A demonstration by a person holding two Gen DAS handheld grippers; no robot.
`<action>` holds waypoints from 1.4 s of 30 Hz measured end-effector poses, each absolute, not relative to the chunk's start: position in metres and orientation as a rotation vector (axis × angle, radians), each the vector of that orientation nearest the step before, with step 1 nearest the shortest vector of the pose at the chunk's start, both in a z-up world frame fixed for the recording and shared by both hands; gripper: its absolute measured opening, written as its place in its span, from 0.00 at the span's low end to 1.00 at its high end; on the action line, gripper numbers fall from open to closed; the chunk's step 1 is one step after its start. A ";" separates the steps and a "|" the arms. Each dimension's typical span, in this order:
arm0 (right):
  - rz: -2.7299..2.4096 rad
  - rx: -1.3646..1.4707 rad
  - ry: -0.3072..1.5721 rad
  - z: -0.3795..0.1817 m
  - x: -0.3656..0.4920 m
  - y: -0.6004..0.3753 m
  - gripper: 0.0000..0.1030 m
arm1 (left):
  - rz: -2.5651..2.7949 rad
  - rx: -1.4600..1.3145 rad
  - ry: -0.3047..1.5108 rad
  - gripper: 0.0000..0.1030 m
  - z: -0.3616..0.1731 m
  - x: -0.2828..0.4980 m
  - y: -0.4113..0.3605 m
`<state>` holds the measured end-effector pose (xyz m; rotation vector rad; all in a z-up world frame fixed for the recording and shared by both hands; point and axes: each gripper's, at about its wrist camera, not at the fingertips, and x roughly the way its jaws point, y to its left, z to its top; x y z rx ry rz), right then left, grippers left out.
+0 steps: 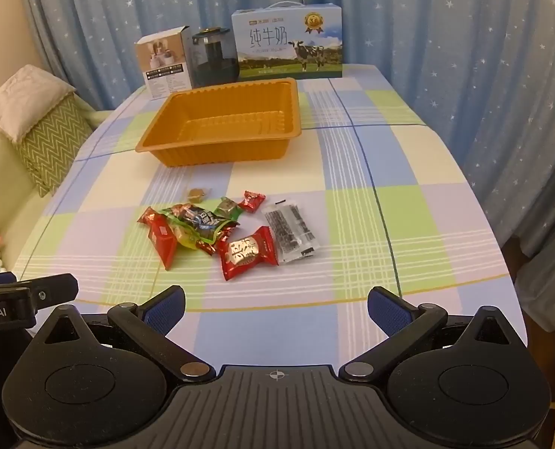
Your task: Organize snacks
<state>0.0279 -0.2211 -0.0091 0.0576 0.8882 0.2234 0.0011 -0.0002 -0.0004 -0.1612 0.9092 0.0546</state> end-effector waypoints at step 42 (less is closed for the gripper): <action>0.215 0.047 0.886 -0.005 0.030 -0.222 1.00 | 0.042 -0.140 0.885 1.00 0.007 0.001 -0.006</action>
